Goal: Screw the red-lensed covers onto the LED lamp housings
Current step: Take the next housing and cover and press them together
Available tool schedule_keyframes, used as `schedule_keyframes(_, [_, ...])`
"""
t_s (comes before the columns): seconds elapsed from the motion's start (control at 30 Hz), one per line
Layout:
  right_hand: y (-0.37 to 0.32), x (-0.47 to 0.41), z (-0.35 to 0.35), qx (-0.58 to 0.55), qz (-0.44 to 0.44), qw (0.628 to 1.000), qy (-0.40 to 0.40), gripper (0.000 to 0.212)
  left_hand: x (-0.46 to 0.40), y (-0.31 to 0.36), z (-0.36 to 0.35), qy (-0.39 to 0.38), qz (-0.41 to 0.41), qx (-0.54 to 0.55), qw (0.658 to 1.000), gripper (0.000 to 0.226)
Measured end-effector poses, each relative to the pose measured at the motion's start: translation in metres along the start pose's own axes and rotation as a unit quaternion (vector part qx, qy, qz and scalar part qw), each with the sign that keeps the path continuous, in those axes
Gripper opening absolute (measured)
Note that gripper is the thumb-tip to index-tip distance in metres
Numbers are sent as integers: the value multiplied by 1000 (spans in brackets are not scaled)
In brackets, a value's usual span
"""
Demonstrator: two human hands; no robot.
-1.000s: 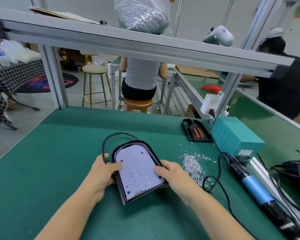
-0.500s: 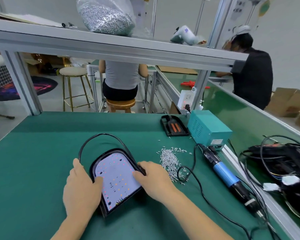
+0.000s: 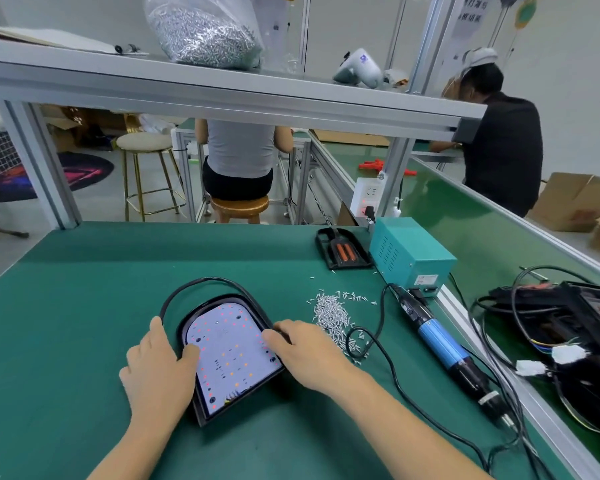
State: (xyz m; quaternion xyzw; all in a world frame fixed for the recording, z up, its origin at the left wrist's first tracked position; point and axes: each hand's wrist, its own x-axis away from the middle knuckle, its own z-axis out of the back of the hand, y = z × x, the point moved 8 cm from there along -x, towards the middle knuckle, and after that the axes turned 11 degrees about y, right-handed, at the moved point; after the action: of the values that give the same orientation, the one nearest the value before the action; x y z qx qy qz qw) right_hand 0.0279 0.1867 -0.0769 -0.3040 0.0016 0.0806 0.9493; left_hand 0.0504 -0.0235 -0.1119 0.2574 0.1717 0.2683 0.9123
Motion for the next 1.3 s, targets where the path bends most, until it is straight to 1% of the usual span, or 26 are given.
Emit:
schedule_keyframes(0.1, [-3,-16,26,15,32,998,55,40,1,-3,-1,23,2,31,999,58])
schedule_keyframes(0.17, [2,-33,47,17,41,994,99,35,2,-3,0,36,1,44,998,59])
schedule_keyframes(0.23, [17,-57,64,48,30,989,133,26,4,-3,0,37,1,52,998,60])
schedule_keyframes(0.27, [28,-71,69,75,13,988,138,30,5,-2,0,36,1,55,998,61])
schedule_keyframes(0.33, [54,-95,77,128,-36,982,135,45,6,0,1,38,-3,60,997,59])
schedule_keyframes(0.47, [98,-128,79,185,-111,968,128,57,7,1,4,41,-2,60,997,55])
schedule_keyframes(0.6, [119,-147,72,191,-151,964,109,76,7,1,5,48,4,74,996,54])
schedule_keyframes(0.67, [123,-154,68,194,-155,963,107,80,6,0,5,53,5,76,996,54])
schedule_keyframes(1.1, [134,-177,61,256,-205,938,112,72,3,-5,3,67,11,65,996,52])
schedule_keyframes(1.3, [141,-180,62,248,-237,932,116,78,2,-5,3,71,10,62,996,52])
